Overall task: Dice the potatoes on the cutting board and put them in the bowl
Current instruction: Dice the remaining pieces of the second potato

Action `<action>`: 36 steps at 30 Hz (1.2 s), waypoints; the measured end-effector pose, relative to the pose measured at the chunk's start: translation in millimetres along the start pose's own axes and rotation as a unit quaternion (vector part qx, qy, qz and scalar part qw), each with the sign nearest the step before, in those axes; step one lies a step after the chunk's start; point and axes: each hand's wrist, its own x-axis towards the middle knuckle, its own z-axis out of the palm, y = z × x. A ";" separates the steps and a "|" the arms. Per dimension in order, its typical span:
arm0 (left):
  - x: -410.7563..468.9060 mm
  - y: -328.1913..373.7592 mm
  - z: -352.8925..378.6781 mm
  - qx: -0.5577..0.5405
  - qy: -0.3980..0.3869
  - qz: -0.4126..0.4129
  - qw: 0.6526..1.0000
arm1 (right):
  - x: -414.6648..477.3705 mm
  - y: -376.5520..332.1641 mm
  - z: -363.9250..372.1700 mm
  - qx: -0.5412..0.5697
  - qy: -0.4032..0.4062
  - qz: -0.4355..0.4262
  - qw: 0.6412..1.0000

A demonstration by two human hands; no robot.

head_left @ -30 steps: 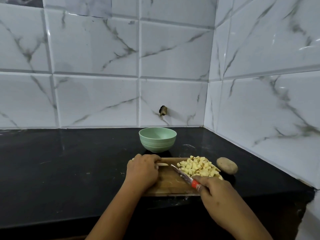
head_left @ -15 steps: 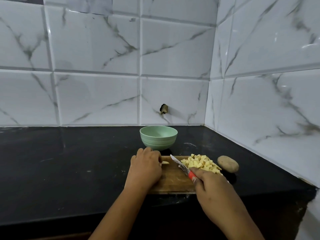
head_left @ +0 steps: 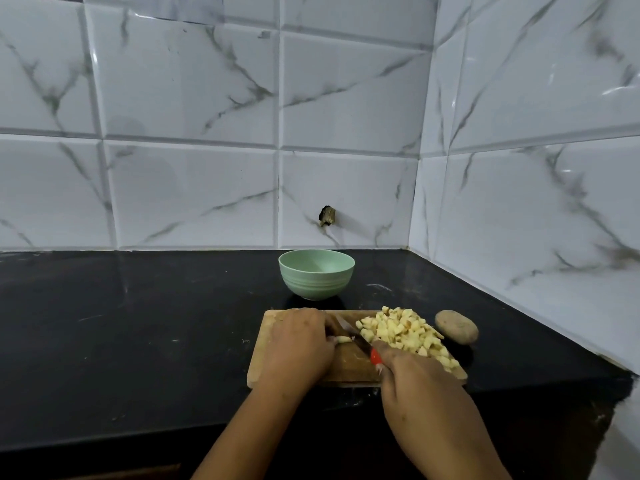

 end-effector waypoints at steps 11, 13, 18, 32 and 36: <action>-12.7 4.0 5.1 -0.045 0.059 -0.027 0.997 | 12.9 -18.3 7.7 -0.119 -0.060 -0.034 0.990; -16.3 2.0 5.0 -0.035 0.078 -0.034 0.996 | 11.5 -13.8 5.7 -0.111 -0.048 -0.024 0.992; -19.5 3.1 2.9 -0.028 0.093 -0.037 0.995 | -3.1 -12.4 3.4 -0.092 -0.022 -0.031 0.995; -20.5 5.5 1.9 0.001 0.089 -0.052 0.995 | 3.1 -14.7 4.0 -0.093 -0.016 -0.053 0.994; -20.0 4.7 1.8 0.001 0.082 -0.053 0.995 | 3.6 -25.2 15.9 -0.127 -0.037 -0.054 0.990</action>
